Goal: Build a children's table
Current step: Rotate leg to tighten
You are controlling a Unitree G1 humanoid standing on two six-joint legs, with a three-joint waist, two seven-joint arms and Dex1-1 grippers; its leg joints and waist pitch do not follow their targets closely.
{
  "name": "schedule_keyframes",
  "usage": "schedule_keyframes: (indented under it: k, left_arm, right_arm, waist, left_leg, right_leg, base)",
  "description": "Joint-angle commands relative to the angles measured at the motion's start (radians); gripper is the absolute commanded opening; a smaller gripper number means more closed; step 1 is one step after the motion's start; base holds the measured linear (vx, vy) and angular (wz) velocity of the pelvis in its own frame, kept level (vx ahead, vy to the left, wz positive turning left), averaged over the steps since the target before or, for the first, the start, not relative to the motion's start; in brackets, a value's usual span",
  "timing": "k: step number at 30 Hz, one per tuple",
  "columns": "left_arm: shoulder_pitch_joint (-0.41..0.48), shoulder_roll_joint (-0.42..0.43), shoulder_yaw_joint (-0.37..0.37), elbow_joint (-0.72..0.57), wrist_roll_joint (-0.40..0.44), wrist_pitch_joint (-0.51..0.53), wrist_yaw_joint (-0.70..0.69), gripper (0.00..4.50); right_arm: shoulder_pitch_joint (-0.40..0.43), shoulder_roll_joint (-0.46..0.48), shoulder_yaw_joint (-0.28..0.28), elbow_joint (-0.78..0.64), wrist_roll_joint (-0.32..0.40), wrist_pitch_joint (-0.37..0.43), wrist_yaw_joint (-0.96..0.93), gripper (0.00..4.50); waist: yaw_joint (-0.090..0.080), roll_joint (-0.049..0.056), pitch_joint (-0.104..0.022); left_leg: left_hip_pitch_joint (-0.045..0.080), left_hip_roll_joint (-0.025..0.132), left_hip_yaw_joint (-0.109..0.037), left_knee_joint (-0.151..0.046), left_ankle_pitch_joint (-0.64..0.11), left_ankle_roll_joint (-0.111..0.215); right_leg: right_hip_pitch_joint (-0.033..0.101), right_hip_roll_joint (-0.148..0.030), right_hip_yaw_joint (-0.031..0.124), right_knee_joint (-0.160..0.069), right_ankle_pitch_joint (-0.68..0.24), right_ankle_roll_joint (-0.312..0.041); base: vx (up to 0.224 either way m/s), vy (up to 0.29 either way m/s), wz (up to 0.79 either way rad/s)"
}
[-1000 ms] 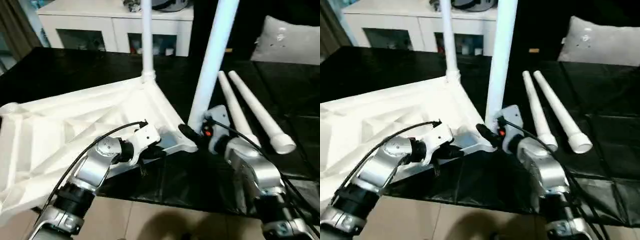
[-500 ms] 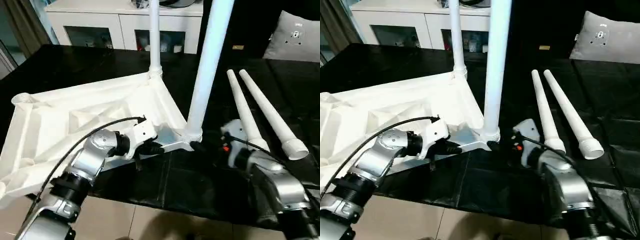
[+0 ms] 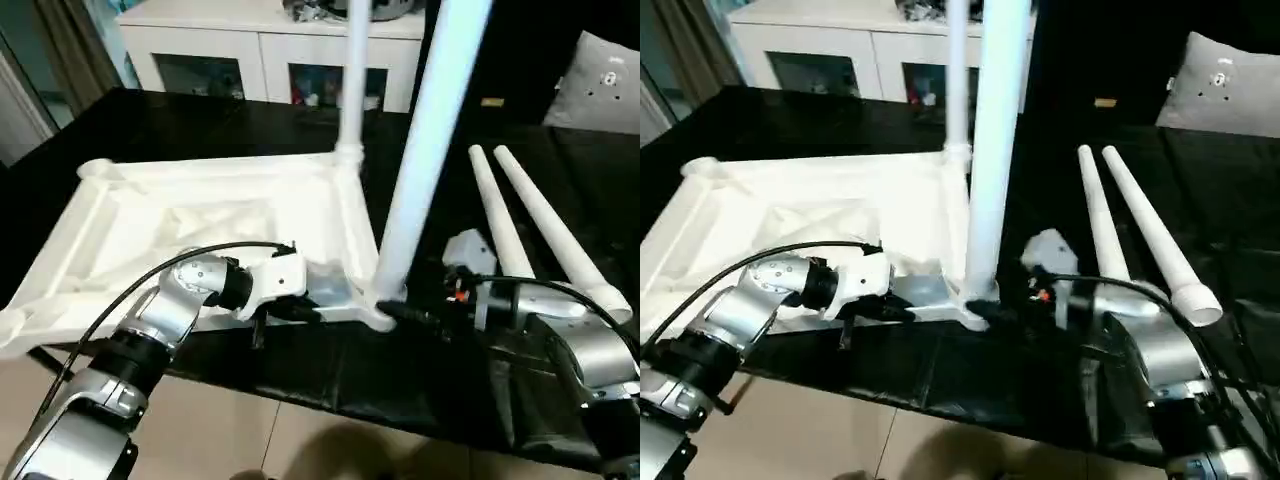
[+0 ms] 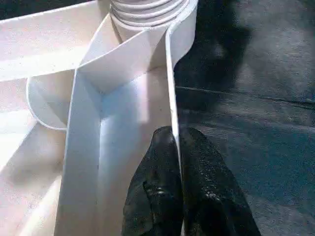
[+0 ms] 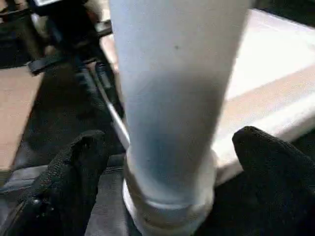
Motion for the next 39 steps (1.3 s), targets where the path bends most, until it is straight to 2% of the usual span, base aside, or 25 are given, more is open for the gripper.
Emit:
schedule_keyframes:
  k: [1, 3, 8, 18, 23, 27, 28, 30, 31, 32, 33, 34, 35, 36, 37, 39]
  left_arm:
    - [-0.019, 0.000, -0.029, -0.014, 0.018, -0.030, -0.026, 0.00]
    - [-0.022, -0.014, -0.036, -0.009, 0.017, -0.045, -0.033, 0.00]
    - [-0.030, -0.023, -0.040, 0.010, 0.019, -0.063, -0.029, 0.00]
    - [-0.035, -0.016, -0.036, 0.035, 0.019, -0.083, -0.032, 0.00]
    - [-0.023, -0.019, -0.021, 0.022, -0.006, -0.061, -0.038, 0.00]
    - [0.017, -0.036, 0.009, -0.044, -0.040, 0.027, 0.007, 0.00]
    - [0.038, -0.053, 0.021, -0.087, -0.048, 0.086, 0.048, 0.00]
    - [0.054, -0.068, 0.028, -0.125, -0.050, 0.137, 0.081, 0.00]
    - [0.062, -0.080, 0.031, -0.150, -0.047, 0.170, 0.107, 0.00]
    - [0.077, -0.125, 0.037, -0.208, -0.039, 0.252, 0.176, 0.00]
    - [0.081, -0.147, 0.039, -0.229, -0.032, 0.282, 0.209, 0.00]
    - [0.082, -0.158, 0.040, -0.237, -0.028, 0.294, 0.225, 0.00]
    - [0.080, -0.204, 0.042, -0.258, -0.009, 0.340, 0.289, 0.00]
    - [0.080, -0.211, 0.042, -0.261, -0.005, 0.347, 0.299, 0.00]
    - [0.075, -0.266, 0.043, -0.272, 0.012, 0.383, 0.366, 0.00]
    - [0.069, -0.309, 0.044, -0.267, 0.021, 0.395, 0.412, 0.00]
  right_arm:
    - [-0.026, 0.001, 0.014, 0.018, -0.014, -0.005, 0.015, 4.31]
    - [-0.046, 0.001, 0.036, 0.047, -0.016, 0.009, 0.039, 4.20]
    - [-0.054, 0.002, 0.045, 0.063, -0.030, 0.009, 0.042, 3.72]
    - [-0.051, 0.008, 0.045, 0.080, -0.025, 0.024, 0.048, 2.92]
    - [-0.036, 0.027, 0.037, 0.065, 0.007, 0.053, 0.053, 2.78]
    - [0.003, 0.076, 0.051, 0.027, 0.020, 0.109, 0.002, 2.74]
    - [0.014, 0.111, 0.060, 0.023, 0.001, 0.135, -0.061, 2.74]
    - [0.017, 0.145, 0.062, 0.028, -0.015, 0.159, -0.123, 2.73]
    - [0.015, 0.170, 0.057, 0.036, -0.023, 0.174, -0.165, 2.73]
    - [0.002, 0.243, 0.024, 0.073, -0.028, 0.193, -0.275, 2.73]
    - [-0.004, 0.274, 0.008, 0.090, -0.029, 0.200, -0.320, 2.73]
    - [-0.008, 0.287, 0.001, 0.098, -0.029, 0.204, -0.340, 2.73]
    - [-0.021, 0.329, -0.021, 0.126, -0.035, 0.209, -0.405, 2.73]
    - [-0.023, 0.335, -0.024, 0.131, -0.036, 0.211, -0.416, 2.72]
    - [-0.041, 0.372, -0.046, 0.166, -0.042, 0.225, -0.487, 2.72]
    - [-0.058, 0.393, -0.060, 0.200, -0.052, 0.229, -0.540, 2.72]
  waist:
    - [-0.002, -0.015, -0.071]
    - [0.006, -0.018, -0.073]
    - [0.011, -0.018, -0.076]
    - [0.016, -0.020, -0.077]
    - [0.017, -0.018, -0.077]
    - [0.016, -0.019, -0.076]
    - [0.014, -0.016, -0.075]
    - [0.007, -0.015, -0.070]
    - [-0.001, -0.016, -0.065]
    - [-0.008, -0.016, -0.061]
    - [-0.015, -0.015, -0.058]
    - [-0.025, -0.019, -0.057]
    - [-0.036, -0.020, -0.058]
    - [-0.039, -0.021, -0.057]
    - [-0.044, -0.022, -0.060]
    - [-0.050, -0.020, -0.059]
  left_leg:
    - [-0.002, 0.031, 0.005, -0.064, -0.161, 0.089]
    - [-0.001, 0.031, 0.006, -0.062, -0.146, 0.087]
    - [-0.002, 0.031, 0.006, -0.061, -0.131, 0.090]
    - [-0.004, 0.030, 0.007, -0.060, -0.130, 0.087]
    - [-0.004, 0.031, 0.007, -0.059, -0.124, 0.089]
    - [-0.004, 0.033, 0.007, -0.061, -0.123, 0.081]
    - [-0.003, 0.033, 0.007, -0.062, -0.128, 0.079]
    - [-0.003, 0.031, 0.005, -0.067, -0.153, 0.069]
    - [-0.002, 0.028, 0.004, -0.070, -0.192, 0.056]
    - [0.005, 0.027, 0.004, -0.073, -0.228, 0.038]
    - [0.005, 0.028, 0.003, -0.073, -0.247, 0.028]
    - [0.010, 0.020, 0.000, -0.071, -0.274, 0.016]
    - [0.012, 0.017, -0.002, -0.069, -0.284, 0.016]
    - [0.011, 0.016, -0.002, -0.069, -0.284, 0.019]
    - [0.013, 0.015, -0.002, -0.067, -0.289, 0.024]
    - [0.015, 0.013, -0.001, -0.064, -0.300, 0.032]
  right_leg:
    - [0.063, -0.065, 0.047, -0.065, -0.331, -0.173]
    - [0.061, -0.065, 0.047, -0.062, -0.315, -0.182]
    - [0.063, -0.065, 0.047, -0.057, -0.280, -0.183]
    - [0.064, -0.065, 0.045, -0.060, -0.310, -0.166]
    - [0.064, -0.065, 0.044, -0.058, -0.299, -0.173]
    - [0.064, -0.066, 0.045, -0.057, -0.305, -0.173]
    - [0.063, -0.066, 0.045, -0.059, -0.314, -0.171]
    - [0.060, -0.065, 0.043, -0.066, -0.353, -0.164]
    - [0.060, -0.063, 0.040, -0.072, -0.410, -0.148]
    - [0.058, -0.065, 0.040, -0.078, -0.476, -0.130]
    - [0.056, -0.066, 0.038, -0.080, -0.505, -0.125]
    - [0.055, -0.066, 0.030, -0.094, -0.578, -0.094]
    - [0.053, -0.064, 0.028, -0.101, -0.602, -0.074]
    - [0.052, -0.062, 0.027, -0.103, -0.602, -0.071]
    - [0.050, -0.061, 0.026, -0.105, -0.593, -0.070]
    - [0.046, -0.060, 0.023, -0.110, -0.592, -0.071]
  base:
    - [0.000, 0.000, 0.00]
    - [0.000, 0.000, 0.00]
    - [0.000, 0.000, 0.00]
    - [0.000, 0.000, 0.00]
    - [0.000, 0.000, 0.00]
    - [0.000, 0.000, 0.00]
    - [0.000, 0.000, 0.00]
    - [0.000, 0.000, 0.00]
    - [0.000, 0.000, 0.00]
    - [0.000, 0.000, 0.00]
    - [0.000, 0.000, 0.00]
    - [0.000, 0.000, 0.00]
    - [0.000, 0.000, 0.00]
    - [0.000, 0.000, 0.00]
    - [0.000, 0.000, 0.00]
    - [0.000, 0.000, 0.00]
